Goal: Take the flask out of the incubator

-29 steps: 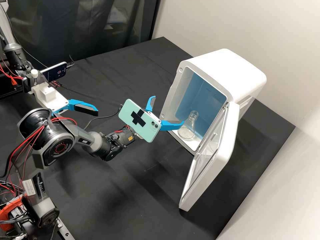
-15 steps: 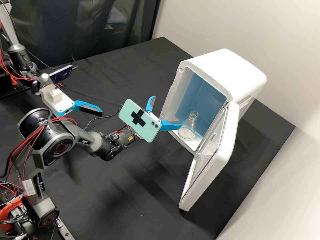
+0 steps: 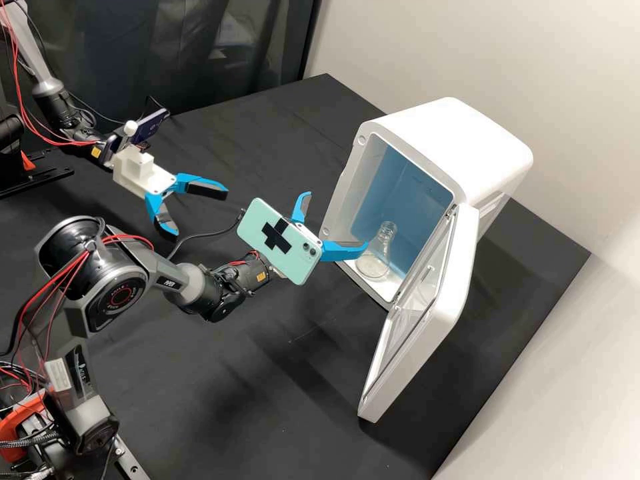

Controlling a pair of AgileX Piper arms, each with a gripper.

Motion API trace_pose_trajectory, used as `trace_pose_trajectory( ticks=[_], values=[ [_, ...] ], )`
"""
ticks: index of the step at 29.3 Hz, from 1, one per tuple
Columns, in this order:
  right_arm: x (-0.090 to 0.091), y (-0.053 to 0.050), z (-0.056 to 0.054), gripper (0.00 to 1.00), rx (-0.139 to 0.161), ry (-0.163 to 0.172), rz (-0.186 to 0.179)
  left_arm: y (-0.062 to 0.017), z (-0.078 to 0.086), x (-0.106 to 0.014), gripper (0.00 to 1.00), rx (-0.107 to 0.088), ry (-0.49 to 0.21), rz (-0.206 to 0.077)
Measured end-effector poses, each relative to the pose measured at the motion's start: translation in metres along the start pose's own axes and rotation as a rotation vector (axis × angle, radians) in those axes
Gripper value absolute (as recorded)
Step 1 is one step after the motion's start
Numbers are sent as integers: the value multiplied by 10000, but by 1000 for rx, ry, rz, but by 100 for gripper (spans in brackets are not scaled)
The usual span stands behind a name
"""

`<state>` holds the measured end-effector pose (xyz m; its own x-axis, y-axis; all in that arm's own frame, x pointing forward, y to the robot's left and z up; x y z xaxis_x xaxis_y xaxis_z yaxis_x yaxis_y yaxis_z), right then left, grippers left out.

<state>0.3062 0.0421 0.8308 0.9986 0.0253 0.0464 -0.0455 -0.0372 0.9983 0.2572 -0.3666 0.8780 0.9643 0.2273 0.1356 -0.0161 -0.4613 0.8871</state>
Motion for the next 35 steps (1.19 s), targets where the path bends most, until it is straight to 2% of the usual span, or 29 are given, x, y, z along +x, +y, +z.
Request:
trace_pose_trajectory(
  ticks=[5, 24, 29, 33, 35],
  values=[
    [0, 0, 0, 100, 0, 0, 0, 26, -74, -11, 100, -1, 26, 12],
    [4, -6, 7, 100, 0, 0, 0, 29, -87, -13, 100, -2, 29, 12],
    [39, -138, 74, 100, 5, -26, -33, 29, -87, -13, 100, -2, 29, 12],
    [75, -252, 143, 100, -19, -53, -65, 29, -87, -13, 100, -2, 29, 12],
    [118, -278, 180, 100, -30, -69, -68, 29, -87, -13, 100, -2, 29, 12]
  ],
)
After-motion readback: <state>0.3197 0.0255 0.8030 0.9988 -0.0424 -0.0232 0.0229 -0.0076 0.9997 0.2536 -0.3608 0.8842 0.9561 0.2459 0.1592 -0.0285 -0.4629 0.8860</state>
